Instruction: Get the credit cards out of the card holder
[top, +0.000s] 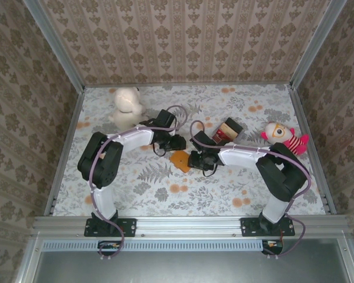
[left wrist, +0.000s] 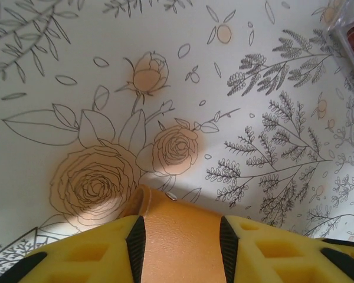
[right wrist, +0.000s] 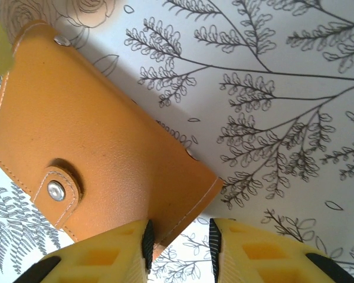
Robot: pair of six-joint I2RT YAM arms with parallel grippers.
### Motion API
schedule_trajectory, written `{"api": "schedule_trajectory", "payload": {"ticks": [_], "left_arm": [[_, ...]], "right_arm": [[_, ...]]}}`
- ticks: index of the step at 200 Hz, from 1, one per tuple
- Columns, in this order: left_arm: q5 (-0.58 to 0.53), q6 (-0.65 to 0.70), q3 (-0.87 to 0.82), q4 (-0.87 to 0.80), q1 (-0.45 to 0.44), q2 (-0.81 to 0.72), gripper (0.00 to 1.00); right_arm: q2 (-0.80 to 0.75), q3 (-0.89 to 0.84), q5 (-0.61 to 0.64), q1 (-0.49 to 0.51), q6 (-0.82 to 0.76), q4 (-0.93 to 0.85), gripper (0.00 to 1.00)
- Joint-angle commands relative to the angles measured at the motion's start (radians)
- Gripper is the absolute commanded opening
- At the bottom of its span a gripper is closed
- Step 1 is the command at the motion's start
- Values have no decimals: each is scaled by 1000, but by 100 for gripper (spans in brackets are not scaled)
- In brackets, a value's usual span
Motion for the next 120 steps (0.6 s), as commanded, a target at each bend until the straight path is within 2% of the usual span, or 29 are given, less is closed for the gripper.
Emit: {"api": "schedule_trajectory", "payload": {"ticks": [1, 91, 120], "left_arm": [[16, -13, -19, -11, -6, 23, 40], [-16, -62, -182, -7, -35, -58, 37], [-26, -128, -270, 42, -56, -95, 32]], "right_arm": [[24, 26, -11, -5, 0, 15, 32], [91, 85, -23, -28, -53, 29, 30], [137, 133, -34, -38, -87, 23, 29]]}}
